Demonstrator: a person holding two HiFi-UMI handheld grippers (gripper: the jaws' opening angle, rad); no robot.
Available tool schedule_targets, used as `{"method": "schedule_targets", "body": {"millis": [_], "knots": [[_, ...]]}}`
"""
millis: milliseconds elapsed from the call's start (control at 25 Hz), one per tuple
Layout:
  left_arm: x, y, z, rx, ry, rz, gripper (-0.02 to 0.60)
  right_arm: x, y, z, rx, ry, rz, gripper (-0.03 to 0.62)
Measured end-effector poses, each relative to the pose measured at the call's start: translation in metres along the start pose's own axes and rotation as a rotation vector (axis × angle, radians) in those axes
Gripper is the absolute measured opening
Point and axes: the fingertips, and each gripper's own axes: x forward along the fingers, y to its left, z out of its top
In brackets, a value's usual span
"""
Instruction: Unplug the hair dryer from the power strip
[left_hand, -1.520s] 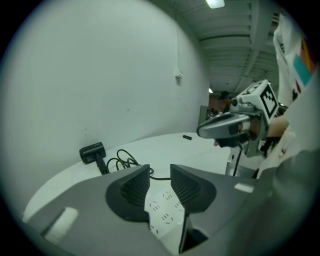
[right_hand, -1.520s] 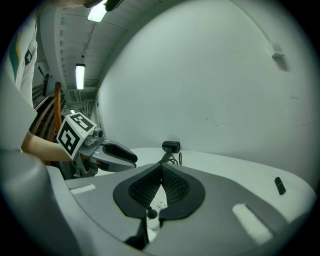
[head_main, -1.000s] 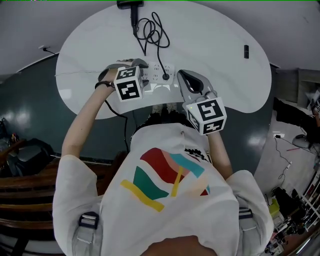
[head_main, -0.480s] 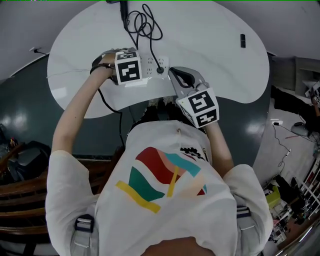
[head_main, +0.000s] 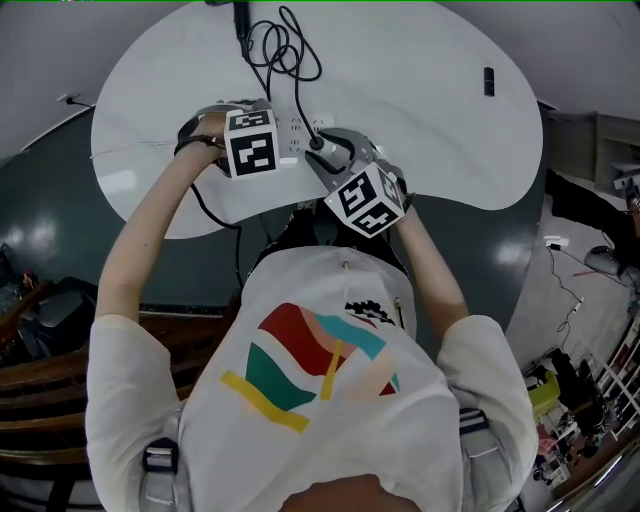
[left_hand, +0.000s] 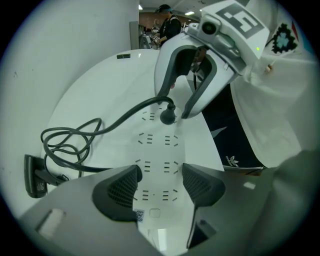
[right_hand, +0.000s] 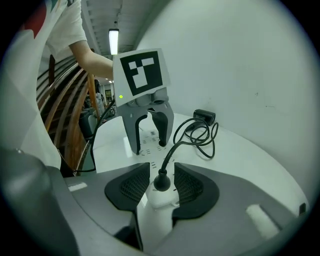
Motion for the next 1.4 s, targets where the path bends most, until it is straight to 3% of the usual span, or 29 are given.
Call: {"method": "schedule_targets", "body": {"millis": [160,360,480,720,800,880,920,960,1040,1120,1400], "knots": [[0.000,-0.001,0.000,-0.002,0.012,0.001,0.282,0.017,-0.004,-0.002,-0.001,0.006,0.011,0.134],[0.001,-0.002,-0.001,-0.002,0.014,0.001,0.282,0.028,0.005,-0.001,-0.087,-0.019,0.007,0.096],[0.002,-0.002,-0.001,-0.004,0.032,0.004,0.281,0.026,0.000,0.004,0.028,-0.080,0.016,0.069],[0.002,-0.002,-0.001,-0.009,0.066,-0.013,0.278,0.026,-0.003,0.008,0.156,-0.088,0.062,0.044],[0.002,-0.003,0.000,-0.018,0.071,-0.022,0.278,0.010,-0.012,0.035,0.241,-0.203,0.095,0.042],[0.003,-0.003,0.000,-0.005,0.068,-0.009,0.254,-0.035,-0.039,0.112,0.336,-0.505,0.114,0.043],[0.003,-0.001,-0.001,0.002,0.054,0.003,0.252,-0.057,-0.057,0.152,0.329,-0.635,0.091,0.043],[0.002,0.001,-0.001,-0.001,0.031,0.012,0.252,-0.073,-0.075,0.180,0.277,-0.696,0.047,0.047],[0.003,-0.003,0.002,-0.024,-0.013,0.010,0.249,-0.082,-0.098,0.189,0.219,-0.672,0.013,0.054],[0.003,-0.008,0.002,-0.036,-0.014,0.001,0.250,-0.083,-0.105,0.173,0.262,-0.637,0.021,0.055],[0.002,-0.003,0.002,-0.025,-0.008,0.003,0.250,-0.069,-0.093,0.153,0.260,-0.559,0.029,0.055]]}}
